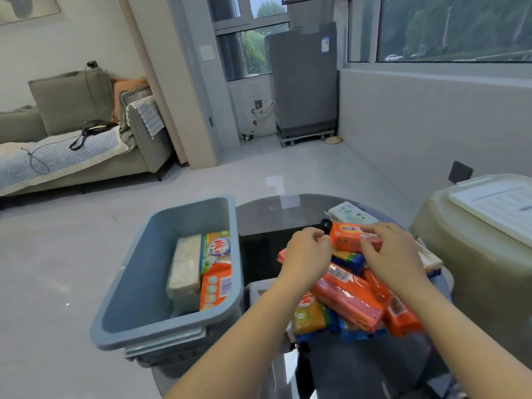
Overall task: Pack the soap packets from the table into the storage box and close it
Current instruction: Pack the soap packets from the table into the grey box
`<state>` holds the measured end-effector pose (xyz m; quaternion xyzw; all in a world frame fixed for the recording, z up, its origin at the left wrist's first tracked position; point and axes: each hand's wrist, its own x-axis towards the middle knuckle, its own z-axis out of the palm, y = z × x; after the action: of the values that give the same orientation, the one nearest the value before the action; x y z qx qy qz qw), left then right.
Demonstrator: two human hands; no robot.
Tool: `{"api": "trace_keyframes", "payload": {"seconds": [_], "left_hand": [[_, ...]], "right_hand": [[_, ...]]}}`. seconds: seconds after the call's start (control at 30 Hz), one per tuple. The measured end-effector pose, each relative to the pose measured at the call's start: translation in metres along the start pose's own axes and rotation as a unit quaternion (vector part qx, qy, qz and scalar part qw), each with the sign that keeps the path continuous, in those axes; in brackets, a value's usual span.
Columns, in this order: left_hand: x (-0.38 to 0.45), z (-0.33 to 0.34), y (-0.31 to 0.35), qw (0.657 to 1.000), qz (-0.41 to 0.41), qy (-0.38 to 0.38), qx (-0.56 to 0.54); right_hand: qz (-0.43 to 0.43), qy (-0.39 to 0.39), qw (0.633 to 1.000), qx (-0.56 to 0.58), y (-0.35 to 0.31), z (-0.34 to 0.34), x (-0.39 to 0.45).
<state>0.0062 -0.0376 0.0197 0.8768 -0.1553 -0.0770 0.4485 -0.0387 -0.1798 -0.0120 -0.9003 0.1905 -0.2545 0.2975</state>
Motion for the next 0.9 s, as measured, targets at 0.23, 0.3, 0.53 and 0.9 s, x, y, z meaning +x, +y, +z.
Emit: {"api": "trace_keyframes", "payload": {"seconds": [0.23, 0.3, 0.53, 0.9], "left_hand": [[0.028, 0.031, -0.005, 1.0, -0.024, -0.019, -0.003], [0.035, 0.035, -0.005, 0.999, -0.035, -0.032, -0.011], [0.047, 0.039, -0.013, 0.993, -0.054, -0.012, -0.1], [0.048, -0.001, -0.055, 0.968, -0.122, 0.127, -0.179]], "right_hand": [[0.091, -0.018, 0.993, -0.078, 0.018, -0.004, 0.011], [0.113, -0.039, 0.99, -0.07, 0.021, -0.005, 0.016], [0.13, -0.058, 0.989, 0.035, 0.022, 0.006, 0.025], [0.054, -0.125, 0.984, 0.118, -0.01, 0.046, 0.057]]}}
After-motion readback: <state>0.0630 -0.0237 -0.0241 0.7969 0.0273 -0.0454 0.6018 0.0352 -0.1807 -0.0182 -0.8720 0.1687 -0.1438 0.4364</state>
